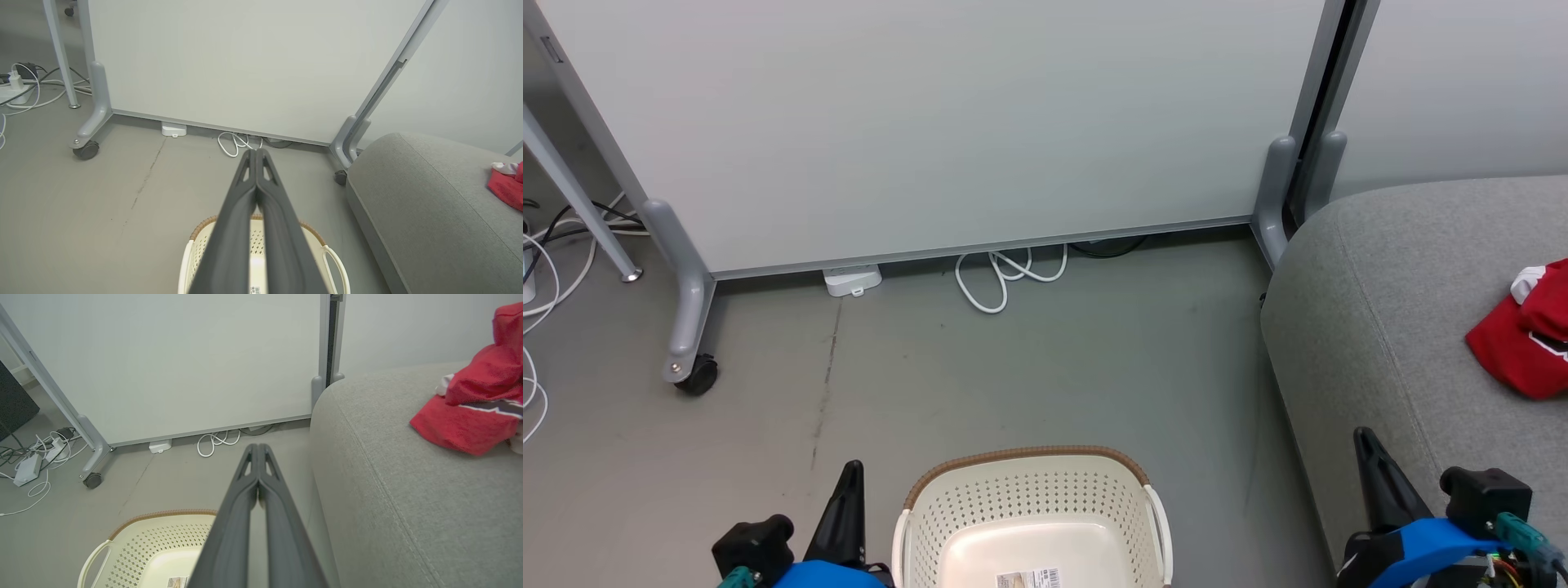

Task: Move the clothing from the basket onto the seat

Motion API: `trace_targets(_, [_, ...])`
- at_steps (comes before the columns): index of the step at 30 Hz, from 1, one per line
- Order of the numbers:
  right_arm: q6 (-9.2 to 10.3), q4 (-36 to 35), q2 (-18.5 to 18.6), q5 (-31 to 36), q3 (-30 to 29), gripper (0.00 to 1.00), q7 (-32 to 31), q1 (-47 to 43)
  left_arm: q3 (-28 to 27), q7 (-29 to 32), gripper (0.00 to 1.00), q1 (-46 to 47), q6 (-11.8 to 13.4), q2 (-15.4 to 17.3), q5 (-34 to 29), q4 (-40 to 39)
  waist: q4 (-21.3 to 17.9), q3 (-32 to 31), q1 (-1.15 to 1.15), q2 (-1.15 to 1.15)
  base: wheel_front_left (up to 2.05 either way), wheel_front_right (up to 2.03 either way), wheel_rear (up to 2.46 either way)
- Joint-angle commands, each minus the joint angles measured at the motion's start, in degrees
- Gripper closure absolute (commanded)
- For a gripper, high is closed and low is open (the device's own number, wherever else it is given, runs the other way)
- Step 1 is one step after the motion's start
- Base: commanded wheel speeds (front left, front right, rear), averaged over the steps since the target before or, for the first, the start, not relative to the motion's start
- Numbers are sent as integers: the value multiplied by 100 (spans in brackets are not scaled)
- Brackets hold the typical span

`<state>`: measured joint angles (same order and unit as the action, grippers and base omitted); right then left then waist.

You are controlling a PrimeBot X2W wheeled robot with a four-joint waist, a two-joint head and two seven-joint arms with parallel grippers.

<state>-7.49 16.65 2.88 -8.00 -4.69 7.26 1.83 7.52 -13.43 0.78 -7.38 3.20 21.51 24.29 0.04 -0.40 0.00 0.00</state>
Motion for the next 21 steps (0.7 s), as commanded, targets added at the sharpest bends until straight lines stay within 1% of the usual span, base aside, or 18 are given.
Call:
trace_targets(1, [0, -90, 10, -406, -29, 100, -63, 116, -92, 79, 100, 145, -1, 5, 335, -141, 0, 1, 0, 0, 0, 0, 0])
trace_targets(8, [0, -136, 10, -1209, -23, 100, -172, 133, -219, 264, 100, 193, -2, 7, 1008, -232, 0, 5, 0, 0, 0, 0, 0])
trace_targets(9, [0, -136, 10, -1209, -23, 100, -172, 133, -219, 264, 100, 193, -2, 7, 1008, -232, 0, 5, 0, 0, 0, 0, 0])
trace_targets(21, [0, -175, 9, -2428, -42, 100, -365, 188, -414, 549, 100, 267, -4, 7, 2039, -372, -1, 11, 0, 0, 0, 0, 0])
